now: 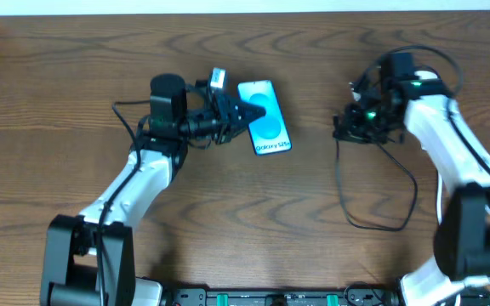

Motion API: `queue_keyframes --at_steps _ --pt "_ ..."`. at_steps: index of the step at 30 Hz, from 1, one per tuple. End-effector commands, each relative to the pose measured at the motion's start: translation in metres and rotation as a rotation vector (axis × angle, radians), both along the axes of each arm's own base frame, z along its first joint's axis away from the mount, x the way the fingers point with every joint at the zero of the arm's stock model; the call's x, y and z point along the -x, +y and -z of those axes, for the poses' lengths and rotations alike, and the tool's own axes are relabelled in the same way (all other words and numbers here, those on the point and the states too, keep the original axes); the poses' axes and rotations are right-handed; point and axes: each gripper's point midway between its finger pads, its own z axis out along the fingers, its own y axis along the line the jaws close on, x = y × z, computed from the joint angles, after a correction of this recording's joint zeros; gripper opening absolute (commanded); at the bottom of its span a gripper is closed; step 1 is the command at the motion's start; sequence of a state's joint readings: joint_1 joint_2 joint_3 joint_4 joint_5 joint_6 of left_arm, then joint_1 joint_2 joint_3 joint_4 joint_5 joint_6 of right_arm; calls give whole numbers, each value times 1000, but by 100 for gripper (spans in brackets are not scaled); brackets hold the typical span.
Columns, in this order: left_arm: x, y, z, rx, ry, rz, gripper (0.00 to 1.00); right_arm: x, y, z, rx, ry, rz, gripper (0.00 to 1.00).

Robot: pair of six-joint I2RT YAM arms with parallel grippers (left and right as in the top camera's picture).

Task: Plug charger to phone and switch on socket
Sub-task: 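Grasp the USB-C plug end of the black cable with the right gripper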

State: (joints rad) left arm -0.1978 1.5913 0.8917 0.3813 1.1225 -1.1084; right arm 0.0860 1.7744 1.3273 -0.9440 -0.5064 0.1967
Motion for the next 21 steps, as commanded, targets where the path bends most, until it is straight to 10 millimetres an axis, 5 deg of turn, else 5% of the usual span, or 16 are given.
queue_keyframes --at_steps 1,12,21 --pt "-11 -8 -28 48 -78 70 7 18 -1 -41 -31 -139 -171 1" --pt "-37 -42 -13 79 -88 194 7 86 5 -118 -18 -316 -299 1" --pt "-33 -58 -24 96 -177 219 7 119 45 -104 -95 -370 -307 2"
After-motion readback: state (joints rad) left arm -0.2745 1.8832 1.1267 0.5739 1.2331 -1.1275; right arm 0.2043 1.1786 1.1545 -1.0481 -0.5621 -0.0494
